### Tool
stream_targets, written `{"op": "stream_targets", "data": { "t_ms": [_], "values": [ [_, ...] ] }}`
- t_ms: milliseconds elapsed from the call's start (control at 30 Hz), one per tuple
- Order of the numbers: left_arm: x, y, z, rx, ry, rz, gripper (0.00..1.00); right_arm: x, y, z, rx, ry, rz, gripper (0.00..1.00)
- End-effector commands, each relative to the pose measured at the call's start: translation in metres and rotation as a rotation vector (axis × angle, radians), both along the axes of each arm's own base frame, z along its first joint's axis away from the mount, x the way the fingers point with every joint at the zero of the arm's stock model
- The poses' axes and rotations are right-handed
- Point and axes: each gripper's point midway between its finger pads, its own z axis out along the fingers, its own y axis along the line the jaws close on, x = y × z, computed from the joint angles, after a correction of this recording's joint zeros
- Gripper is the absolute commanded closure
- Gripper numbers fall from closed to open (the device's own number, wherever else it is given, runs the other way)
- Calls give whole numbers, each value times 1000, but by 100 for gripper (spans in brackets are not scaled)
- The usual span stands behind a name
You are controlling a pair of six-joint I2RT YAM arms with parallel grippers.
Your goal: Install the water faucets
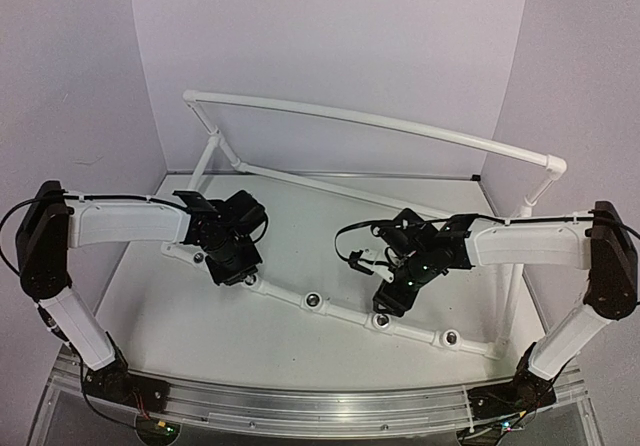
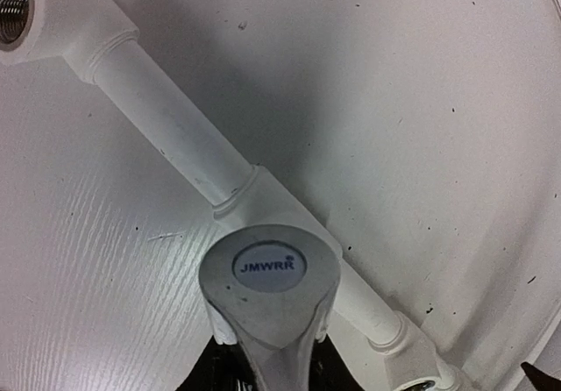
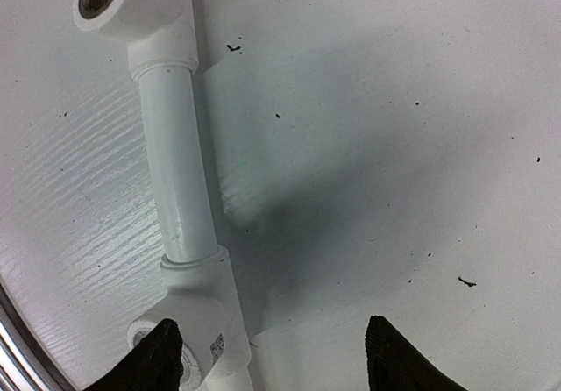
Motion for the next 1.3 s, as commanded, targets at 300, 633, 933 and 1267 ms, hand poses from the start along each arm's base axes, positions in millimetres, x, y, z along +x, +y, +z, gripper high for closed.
{"op": "stream_targets", "data": {
  "t_ms": [300, 633, 933, 1267],
  "values": [
    [-12, -3, -26, 163, -14, -565, 100, -4, -2, 11, 17, -12, 12, 32],
    [-29, -13, -26, 212, 47, -916, 95, -4, 0, 11, 17, -7, 16, 32],
    [-36, 2, -24, 350, 36, -1128, 92, -5, 0, 10, 15, 0, 19, 32],
    [-28, 9, -11, 458, -26, -1259, 73, -4, 0, 11, 10, -1, 19, 31]
  ]
}}
